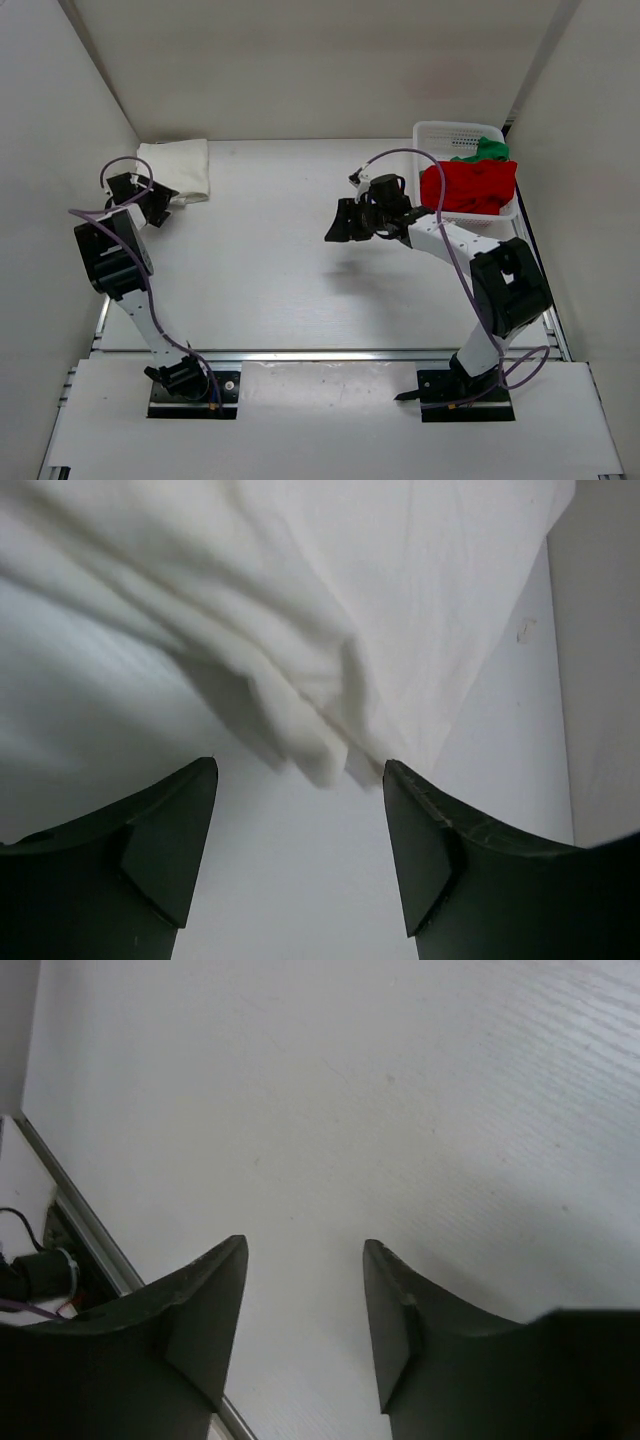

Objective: Fold and stack the t-shirts
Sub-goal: Put the neatly folded tshirt into the corner of the board with the left arm, then grab crumpled tshirt from bin with the right arm

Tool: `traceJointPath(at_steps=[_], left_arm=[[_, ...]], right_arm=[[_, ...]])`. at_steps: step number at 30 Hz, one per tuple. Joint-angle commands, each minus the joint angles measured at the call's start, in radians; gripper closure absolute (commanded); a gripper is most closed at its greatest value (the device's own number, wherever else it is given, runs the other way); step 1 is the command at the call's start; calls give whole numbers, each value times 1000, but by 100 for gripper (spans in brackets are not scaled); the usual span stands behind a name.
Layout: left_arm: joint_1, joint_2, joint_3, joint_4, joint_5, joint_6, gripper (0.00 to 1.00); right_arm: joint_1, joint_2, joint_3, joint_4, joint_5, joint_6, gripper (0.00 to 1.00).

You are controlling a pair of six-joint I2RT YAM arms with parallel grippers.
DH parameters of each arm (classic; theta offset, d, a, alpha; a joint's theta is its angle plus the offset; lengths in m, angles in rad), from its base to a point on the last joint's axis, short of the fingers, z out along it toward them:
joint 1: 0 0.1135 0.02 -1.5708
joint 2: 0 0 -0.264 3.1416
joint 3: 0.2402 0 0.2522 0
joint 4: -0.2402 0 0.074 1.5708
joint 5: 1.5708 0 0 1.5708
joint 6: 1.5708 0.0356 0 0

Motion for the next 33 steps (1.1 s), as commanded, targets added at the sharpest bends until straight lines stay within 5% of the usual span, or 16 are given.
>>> traceJointPath(at_steps=[1,4,6,12,21,27,33], left_arm=[[-37,-166,-84,-17,-91,19,22],[-91,-269,-175,23,-131,-2,39],[-132,-317,-215,51,-133,-10,48],[-362,-490,-324,103,-82,-19,58],[-928,-680,-607,65,-150,159,52],[-1082,-751,-844,197,-90,111,49],[-1153,-685,-814,238,-26,154,48]], right_arm=[[2,19,60,64,30,32,55],[-9,38,108,66,59,33,88],[-15,48,140,38,89,10,99],[-49,39,151,32,148,-7,100],[-140,-3,125,-5,168,-26,100],[-213,-53,34,63,180,-35,100],[-346,-23,134,-81,368,-98,100]])
